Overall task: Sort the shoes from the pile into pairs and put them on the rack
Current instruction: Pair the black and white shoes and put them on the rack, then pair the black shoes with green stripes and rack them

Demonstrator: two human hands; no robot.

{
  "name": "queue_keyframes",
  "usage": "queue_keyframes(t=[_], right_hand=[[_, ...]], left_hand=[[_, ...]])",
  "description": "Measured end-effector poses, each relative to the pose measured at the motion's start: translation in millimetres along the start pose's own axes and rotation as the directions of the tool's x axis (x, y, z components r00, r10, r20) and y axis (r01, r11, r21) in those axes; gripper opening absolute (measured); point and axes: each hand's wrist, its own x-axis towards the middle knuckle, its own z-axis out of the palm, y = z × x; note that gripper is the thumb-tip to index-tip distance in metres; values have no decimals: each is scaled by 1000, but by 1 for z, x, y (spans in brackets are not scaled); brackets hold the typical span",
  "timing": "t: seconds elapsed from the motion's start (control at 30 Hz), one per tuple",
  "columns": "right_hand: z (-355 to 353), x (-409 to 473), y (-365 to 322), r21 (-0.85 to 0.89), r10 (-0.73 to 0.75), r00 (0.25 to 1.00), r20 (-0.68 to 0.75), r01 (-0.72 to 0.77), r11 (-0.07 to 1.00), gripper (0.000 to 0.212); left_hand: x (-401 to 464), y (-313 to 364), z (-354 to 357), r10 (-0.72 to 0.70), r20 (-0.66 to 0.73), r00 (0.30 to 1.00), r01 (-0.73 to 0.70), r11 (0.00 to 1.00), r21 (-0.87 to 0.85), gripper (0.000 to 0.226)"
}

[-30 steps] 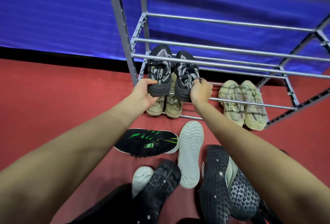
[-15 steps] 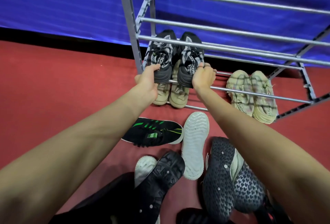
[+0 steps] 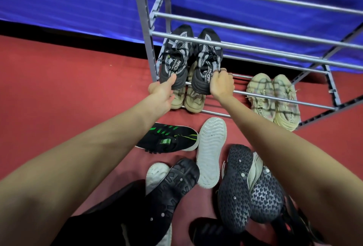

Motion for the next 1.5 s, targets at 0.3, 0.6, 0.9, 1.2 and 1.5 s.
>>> queue_keyframes(t=[0.3,0.6,0.9,1.2,1.5], right_hand=[[-29,-85,53,-146,-344,934,97,356,923,39],[-70,-183,165,-228,-71,945,321,149,962,37],[-42,-253,214,-286,94,840,535,75,955,49],[-34,-257,213,7,270,794,544,-326,946,19],[-68,-242,187,253,380,680,627,-639,726,37]], left_hand=[[-42,-45,-10,198,51,979,-191,796,574,52],[-96,-136,-57,142,179,973,-216,319,923,55],[-108,-209,-70,111,298,948,-284,-124,951,111],[-127,-169,-57,120,372,920,-382,68,922,95],[-167,-87,-29,228,509,830,-547,512,663,76]])
